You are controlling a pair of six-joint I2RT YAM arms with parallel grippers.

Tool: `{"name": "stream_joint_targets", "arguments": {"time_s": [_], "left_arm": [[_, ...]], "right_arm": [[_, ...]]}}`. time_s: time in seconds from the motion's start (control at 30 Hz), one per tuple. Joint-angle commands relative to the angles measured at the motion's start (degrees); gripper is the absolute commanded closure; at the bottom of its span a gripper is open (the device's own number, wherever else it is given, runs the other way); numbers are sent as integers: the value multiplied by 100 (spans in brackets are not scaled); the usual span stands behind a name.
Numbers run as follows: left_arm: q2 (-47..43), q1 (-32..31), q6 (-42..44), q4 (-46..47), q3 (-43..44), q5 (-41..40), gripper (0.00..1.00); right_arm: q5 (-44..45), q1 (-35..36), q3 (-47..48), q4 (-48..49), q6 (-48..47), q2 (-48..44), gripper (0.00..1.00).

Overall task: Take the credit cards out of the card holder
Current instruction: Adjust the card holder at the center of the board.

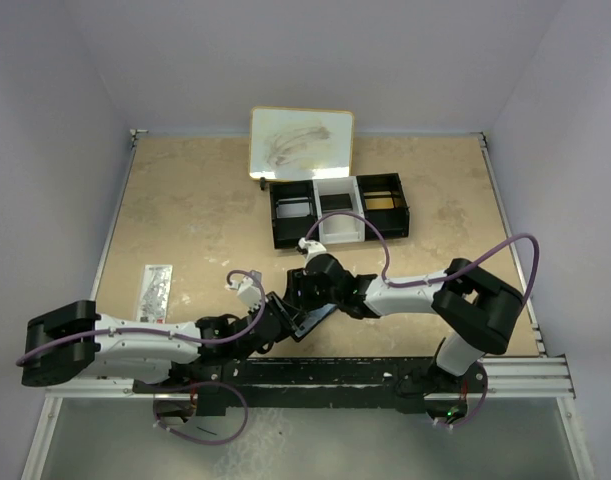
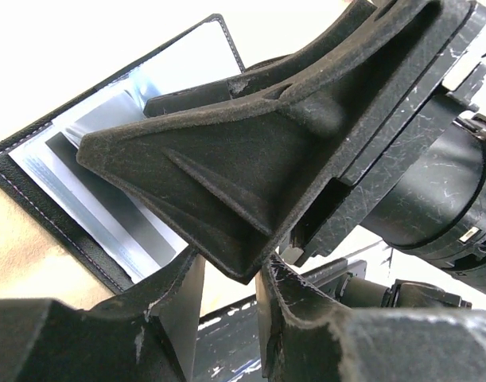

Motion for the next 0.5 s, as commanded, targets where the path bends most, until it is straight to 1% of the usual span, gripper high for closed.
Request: {"name": "stream_joint_targets", "arguments": {"time_s": [0.0, 0.17, 0.3, 0.47], "left_arm": [[429, 55, 99, -120, 52, 5, 73], [610, 55, 252, -220, 200, 47, 73], [752, 55, 375, -486, 390, 52, 73], [870, 55, 420, -528, 452, 7, 73]], "right_arm": [[-261, 152, -84, -169, 235, -87, 41], [-106, 149, -16, -386, 226, -336, 35], [74, 155, -26, -560, 243, -507, 33], [221, 142, -99, -655, 298, -850, 29]]}}
